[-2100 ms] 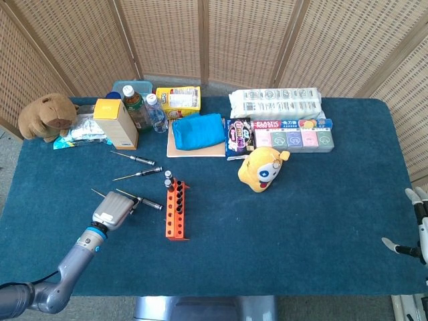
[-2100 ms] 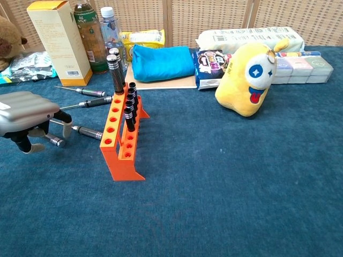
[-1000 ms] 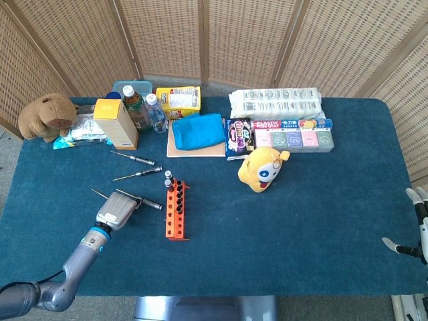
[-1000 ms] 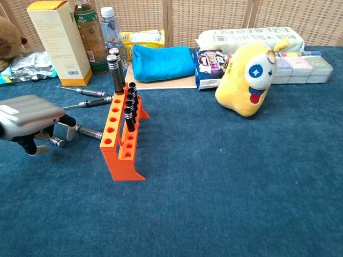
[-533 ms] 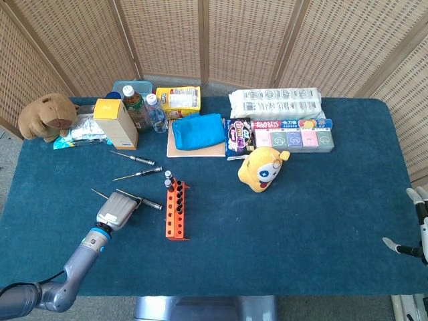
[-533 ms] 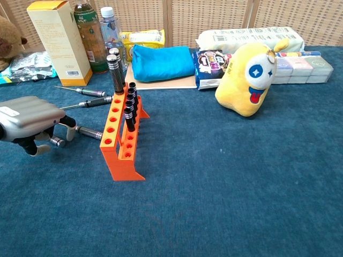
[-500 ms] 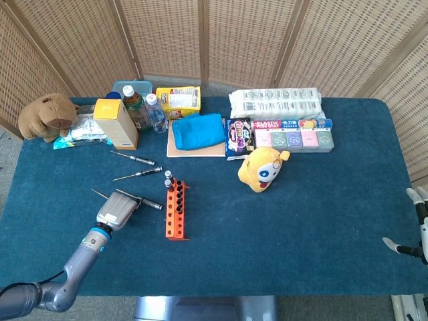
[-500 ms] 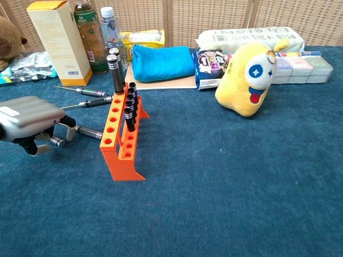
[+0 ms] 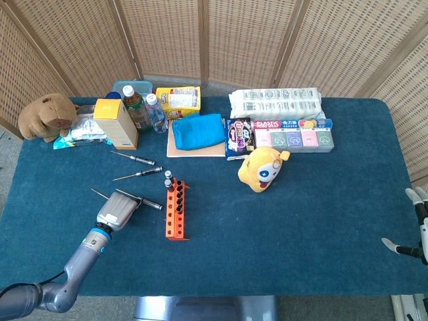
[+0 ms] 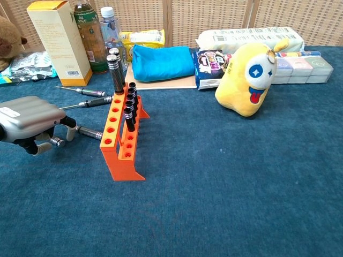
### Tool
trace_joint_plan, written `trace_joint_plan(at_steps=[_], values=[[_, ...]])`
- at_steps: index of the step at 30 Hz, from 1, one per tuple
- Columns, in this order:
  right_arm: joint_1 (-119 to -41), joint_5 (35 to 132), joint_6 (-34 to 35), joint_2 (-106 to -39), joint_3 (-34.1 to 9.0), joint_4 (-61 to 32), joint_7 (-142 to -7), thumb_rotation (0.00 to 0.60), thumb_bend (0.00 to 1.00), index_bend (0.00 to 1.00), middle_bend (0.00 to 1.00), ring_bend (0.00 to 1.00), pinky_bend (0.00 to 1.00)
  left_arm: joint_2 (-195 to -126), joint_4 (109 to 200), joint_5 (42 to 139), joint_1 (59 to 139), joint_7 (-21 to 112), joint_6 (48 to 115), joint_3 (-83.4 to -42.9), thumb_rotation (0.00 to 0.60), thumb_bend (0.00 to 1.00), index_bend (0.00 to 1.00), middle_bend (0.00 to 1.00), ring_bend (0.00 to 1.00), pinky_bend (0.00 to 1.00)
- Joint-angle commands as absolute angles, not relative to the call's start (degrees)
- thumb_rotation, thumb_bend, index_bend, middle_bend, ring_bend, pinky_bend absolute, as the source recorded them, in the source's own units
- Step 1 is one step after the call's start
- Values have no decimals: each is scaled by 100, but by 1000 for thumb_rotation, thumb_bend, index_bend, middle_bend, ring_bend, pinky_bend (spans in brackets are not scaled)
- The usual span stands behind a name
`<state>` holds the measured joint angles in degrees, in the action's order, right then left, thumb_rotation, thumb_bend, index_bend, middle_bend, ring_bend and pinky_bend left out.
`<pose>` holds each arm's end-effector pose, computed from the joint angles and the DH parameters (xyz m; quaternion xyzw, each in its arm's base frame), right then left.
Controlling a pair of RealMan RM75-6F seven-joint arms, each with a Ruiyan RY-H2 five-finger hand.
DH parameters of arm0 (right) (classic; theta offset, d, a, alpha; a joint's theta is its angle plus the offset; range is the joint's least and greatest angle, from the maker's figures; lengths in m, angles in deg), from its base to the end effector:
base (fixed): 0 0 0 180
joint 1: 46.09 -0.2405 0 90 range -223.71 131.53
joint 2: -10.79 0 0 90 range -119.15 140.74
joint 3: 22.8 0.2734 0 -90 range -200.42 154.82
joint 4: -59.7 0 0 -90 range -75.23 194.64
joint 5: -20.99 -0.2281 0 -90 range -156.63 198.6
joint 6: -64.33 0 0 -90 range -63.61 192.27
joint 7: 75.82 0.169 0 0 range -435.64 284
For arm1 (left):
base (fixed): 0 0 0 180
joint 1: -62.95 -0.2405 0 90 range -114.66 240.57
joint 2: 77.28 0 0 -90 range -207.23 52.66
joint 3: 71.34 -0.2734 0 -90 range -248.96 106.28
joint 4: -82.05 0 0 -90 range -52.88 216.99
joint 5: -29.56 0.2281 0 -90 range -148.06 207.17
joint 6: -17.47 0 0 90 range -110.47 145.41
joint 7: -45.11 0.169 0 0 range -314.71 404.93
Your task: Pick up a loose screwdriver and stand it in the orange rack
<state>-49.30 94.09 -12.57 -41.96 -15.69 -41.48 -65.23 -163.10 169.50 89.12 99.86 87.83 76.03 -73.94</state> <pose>-0.3534 -0.2099 0.2049 0.4935 -0.4993 0.3786 0.6032 -0.2399 0.3178 -0.0504 -0.8217 -0.2736 -0.1762 0.4679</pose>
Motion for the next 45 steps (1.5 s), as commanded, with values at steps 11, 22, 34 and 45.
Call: trace_joint_plan(at_steps=[11,22,34,45], values=[[-4924,9427,-1247,-4167,-1579,-4145,-6455,600,0,0,0,0,0,-16265,17066,9005,9932,8903,7738,-7398,600,404,416,1000,1000,1000],[-4922,9418,-1239,-4153,-1587,-4156,-6454,600,0,0,0,0,0,-16186,17189,8909,9973,9167,7682,-7419,600,407,416,1000,1000,1000],[-4928,9421,-1217,-4141,-1596,-4156,-6434,600,0,0,0,0,0,-16134,17298,8925,9991,9484,7880,-7431,600,409,416,1000,1000,1000],[-4920,9458,-1232,-4129,-1608,-4157,-6401,600,0,0,0,0,0,-16232,17276,8874,9918,9571,7924,-7465,600,408,416,1000,1000,1000]])
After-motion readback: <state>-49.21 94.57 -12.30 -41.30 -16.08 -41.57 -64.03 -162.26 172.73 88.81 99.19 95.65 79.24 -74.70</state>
